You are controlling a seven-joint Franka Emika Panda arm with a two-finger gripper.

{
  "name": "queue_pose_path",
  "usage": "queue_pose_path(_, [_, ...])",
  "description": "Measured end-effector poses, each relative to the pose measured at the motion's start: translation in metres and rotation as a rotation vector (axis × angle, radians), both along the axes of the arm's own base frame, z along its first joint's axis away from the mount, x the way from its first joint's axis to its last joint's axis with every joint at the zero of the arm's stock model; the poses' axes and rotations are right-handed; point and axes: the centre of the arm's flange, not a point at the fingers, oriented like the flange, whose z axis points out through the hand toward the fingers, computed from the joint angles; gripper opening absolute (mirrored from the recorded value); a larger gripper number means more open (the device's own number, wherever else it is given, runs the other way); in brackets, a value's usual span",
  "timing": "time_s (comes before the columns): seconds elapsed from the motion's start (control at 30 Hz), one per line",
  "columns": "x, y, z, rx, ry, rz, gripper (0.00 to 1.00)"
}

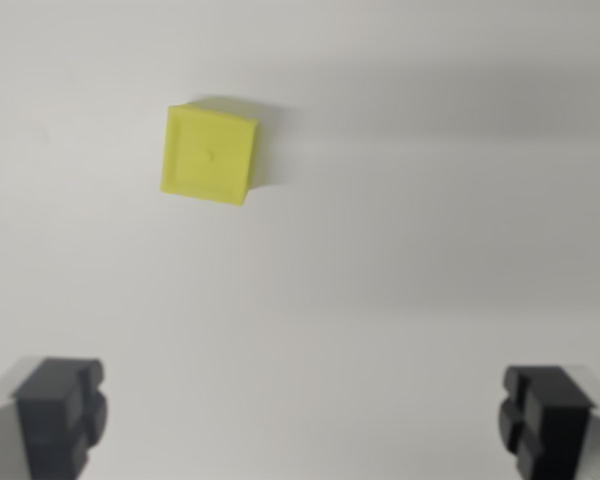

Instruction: Pick yellow cube

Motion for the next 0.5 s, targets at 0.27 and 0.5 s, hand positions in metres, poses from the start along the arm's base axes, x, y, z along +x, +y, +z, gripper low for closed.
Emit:
queue_pose_path(0.27, [0.002,0.005,-0.020,0.004,0.001,-0.019,1.00])
queue_pose_path(0.5, [0.003,0.009,-0.037,0.007,0.001,-0.036,1.00])
